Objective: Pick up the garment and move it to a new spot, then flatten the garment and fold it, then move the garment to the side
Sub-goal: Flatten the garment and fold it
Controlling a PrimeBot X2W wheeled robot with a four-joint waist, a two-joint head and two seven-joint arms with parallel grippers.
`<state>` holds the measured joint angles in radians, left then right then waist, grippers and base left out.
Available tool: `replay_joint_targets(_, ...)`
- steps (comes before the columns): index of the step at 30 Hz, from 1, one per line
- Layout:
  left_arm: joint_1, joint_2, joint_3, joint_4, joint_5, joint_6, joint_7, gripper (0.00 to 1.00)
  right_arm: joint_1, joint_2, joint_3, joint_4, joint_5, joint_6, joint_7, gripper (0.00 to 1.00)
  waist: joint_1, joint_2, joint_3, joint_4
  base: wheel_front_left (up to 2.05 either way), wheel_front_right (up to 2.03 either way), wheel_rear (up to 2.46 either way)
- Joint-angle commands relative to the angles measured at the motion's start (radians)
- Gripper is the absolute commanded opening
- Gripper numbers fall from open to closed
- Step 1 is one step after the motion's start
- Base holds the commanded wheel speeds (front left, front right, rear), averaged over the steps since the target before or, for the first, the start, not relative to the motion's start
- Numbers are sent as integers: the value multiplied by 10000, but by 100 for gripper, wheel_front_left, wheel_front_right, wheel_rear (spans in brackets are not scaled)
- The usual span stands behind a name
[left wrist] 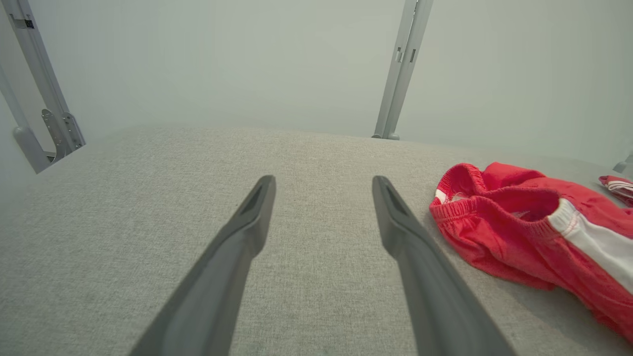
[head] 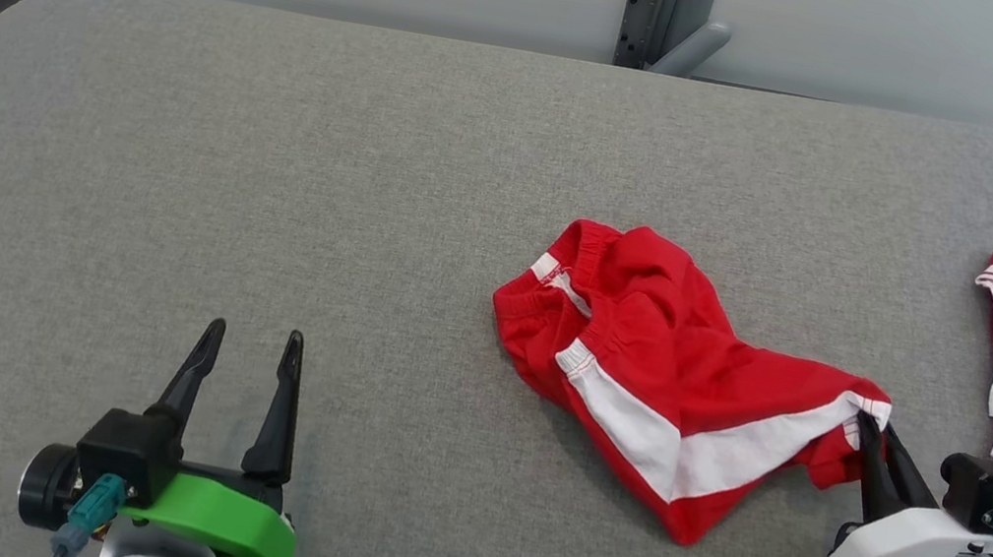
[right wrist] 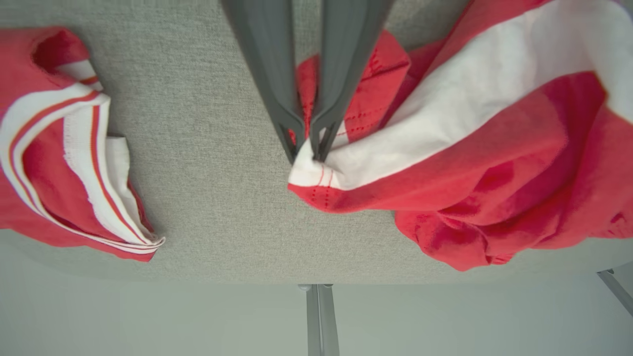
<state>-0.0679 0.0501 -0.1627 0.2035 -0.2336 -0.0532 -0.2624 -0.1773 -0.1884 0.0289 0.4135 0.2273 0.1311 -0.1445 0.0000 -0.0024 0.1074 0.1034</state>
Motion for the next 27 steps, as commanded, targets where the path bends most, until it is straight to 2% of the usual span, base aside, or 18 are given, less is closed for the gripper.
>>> replay_joint_targets(1, -143, 9, -68, 51, -1, -44, -30, 100, -59, 33, -59, 93, -62, -10, -185, 100, 0, 24, 7, -113, 0, 0, 0)
replay_joint_targets(10, -49, 9, -35, -26, 20, 57, -29, 100, 312, 201, -368, -190, -264, -10, -554, 100, 0, 24, -113, -518, 0, 0, 0)
replay_joint_targets(19, 77, 9, -106, -102, -59, 68, -30, 100, 456, 462, -725, -1517, -802, -10, -772, 100, 0, 24, -305, -787, 0, 0, 0)
replay_joint_targets(27, 480, 9, -92, -208, -190, 175, -30, 100, 1090, 1073, -1100, -2682, -1393, -10, -923, 100, 0, 24, -770, -798, 0, 0, 0)
